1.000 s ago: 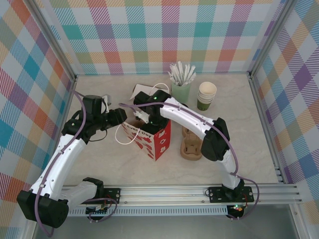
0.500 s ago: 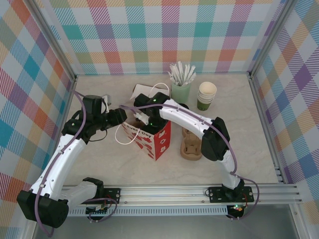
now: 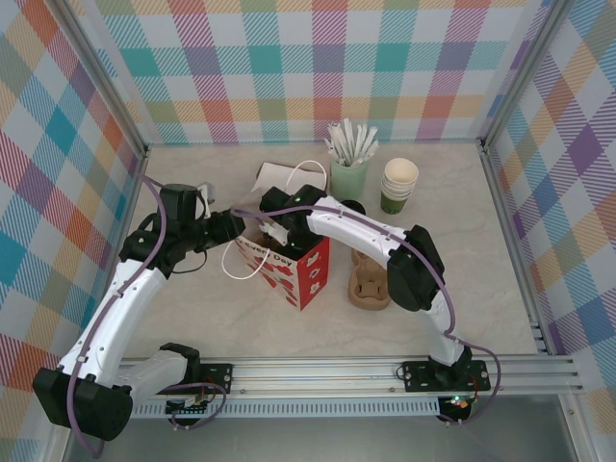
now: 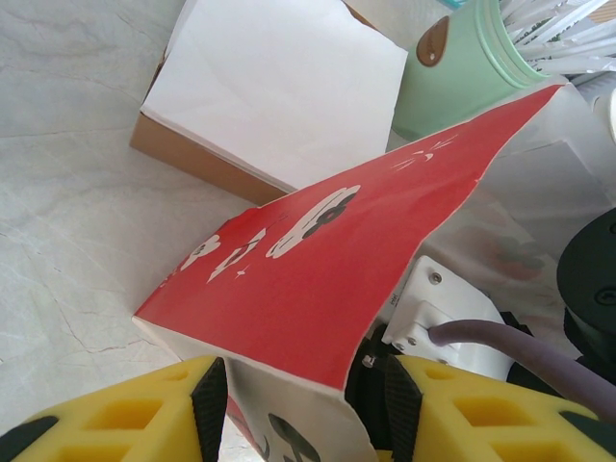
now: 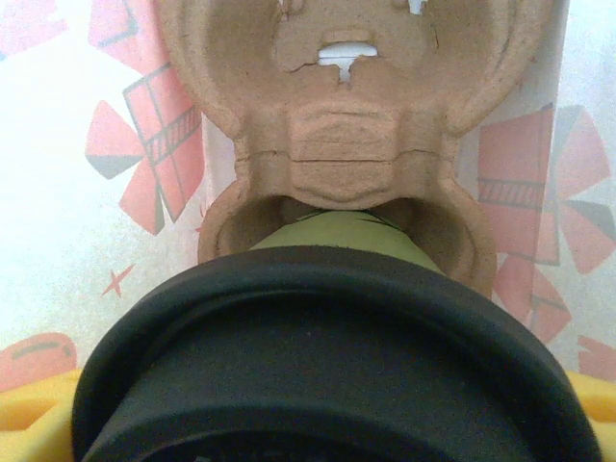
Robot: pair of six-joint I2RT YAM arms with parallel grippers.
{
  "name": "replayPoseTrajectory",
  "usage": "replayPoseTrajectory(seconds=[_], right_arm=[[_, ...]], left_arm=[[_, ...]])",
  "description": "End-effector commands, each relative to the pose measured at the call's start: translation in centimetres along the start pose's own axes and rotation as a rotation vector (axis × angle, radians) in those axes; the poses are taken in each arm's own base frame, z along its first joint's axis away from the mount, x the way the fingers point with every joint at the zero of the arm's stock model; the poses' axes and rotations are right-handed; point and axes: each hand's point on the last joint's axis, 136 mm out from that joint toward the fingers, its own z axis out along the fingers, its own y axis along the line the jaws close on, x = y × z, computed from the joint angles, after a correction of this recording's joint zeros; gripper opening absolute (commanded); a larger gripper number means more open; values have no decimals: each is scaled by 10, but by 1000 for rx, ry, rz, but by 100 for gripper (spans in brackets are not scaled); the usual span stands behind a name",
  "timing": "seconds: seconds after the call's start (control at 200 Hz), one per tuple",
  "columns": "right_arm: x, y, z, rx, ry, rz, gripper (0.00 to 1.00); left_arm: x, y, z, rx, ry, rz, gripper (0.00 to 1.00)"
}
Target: Pack the takeout coffee
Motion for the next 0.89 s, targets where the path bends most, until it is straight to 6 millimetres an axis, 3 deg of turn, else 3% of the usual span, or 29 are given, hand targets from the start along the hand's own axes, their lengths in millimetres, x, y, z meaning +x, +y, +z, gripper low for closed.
replayPoseTrajectory(seconds=[0.0,0.375,0.89], right_arm=[[8,-3,17,-14,45,9,82],[18,-2,34,-29,91,8,82],[16,-1,33,-39,82,8,82]], left_arm=[[3,6,3,-31,19,16,48],[4,6,4,-32,20,15,49],[2,7,4,-37,15,24,49]])
